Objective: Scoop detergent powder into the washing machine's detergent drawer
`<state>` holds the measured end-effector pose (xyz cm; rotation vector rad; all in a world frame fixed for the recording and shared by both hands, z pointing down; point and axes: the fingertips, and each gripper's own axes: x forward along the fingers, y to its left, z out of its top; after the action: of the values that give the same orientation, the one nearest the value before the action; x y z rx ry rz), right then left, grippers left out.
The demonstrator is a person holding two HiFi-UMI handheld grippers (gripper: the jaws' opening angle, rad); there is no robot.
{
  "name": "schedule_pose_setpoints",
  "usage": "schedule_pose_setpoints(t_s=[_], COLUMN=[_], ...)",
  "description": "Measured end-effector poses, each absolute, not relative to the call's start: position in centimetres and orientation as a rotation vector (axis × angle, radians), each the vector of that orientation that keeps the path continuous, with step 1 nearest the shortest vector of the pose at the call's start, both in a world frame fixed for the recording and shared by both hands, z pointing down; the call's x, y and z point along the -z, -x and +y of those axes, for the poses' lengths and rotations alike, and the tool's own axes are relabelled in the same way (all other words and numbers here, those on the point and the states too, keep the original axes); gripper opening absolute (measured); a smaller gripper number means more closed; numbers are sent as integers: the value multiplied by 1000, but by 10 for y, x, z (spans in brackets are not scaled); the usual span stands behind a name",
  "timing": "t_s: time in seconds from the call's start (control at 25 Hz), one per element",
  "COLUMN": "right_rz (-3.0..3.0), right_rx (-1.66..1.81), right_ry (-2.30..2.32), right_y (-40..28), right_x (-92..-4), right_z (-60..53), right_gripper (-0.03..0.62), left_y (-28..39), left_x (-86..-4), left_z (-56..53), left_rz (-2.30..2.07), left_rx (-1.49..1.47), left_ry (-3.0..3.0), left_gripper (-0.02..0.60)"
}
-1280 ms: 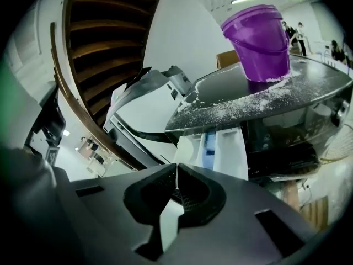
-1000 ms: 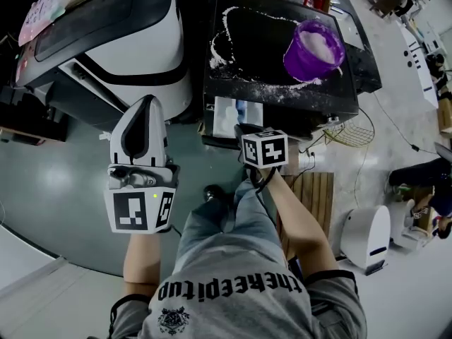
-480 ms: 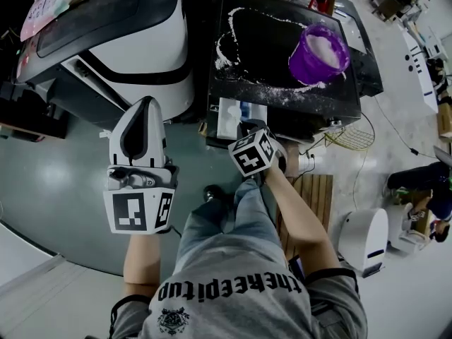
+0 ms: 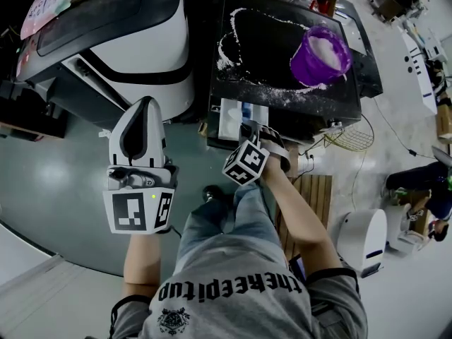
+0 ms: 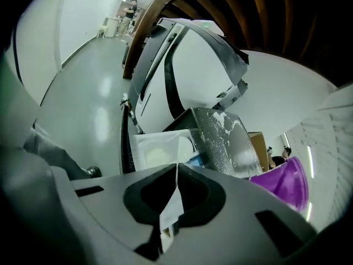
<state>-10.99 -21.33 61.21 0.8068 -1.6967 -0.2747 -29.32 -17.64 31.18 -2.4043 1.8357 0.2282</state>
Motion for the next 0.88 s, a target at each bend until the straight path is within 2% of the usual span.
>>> schedule_pose_setpoints(t_s=[0.52,0.88], right_rz=[-1527,-1510], right_rx=[617,698], right_ry=[-641,-582], right_y=[109,112], right_x=[-608,-604], right_z=[-213,-212], right_gripper=[6,6], left_y=[299,301], left_x=[-312,-310], left_z=[-172,-168], left_rz=[1837,1832], left_rx=[-244,-254], left_ry=[2411,2409], left_gripper=[3,3])
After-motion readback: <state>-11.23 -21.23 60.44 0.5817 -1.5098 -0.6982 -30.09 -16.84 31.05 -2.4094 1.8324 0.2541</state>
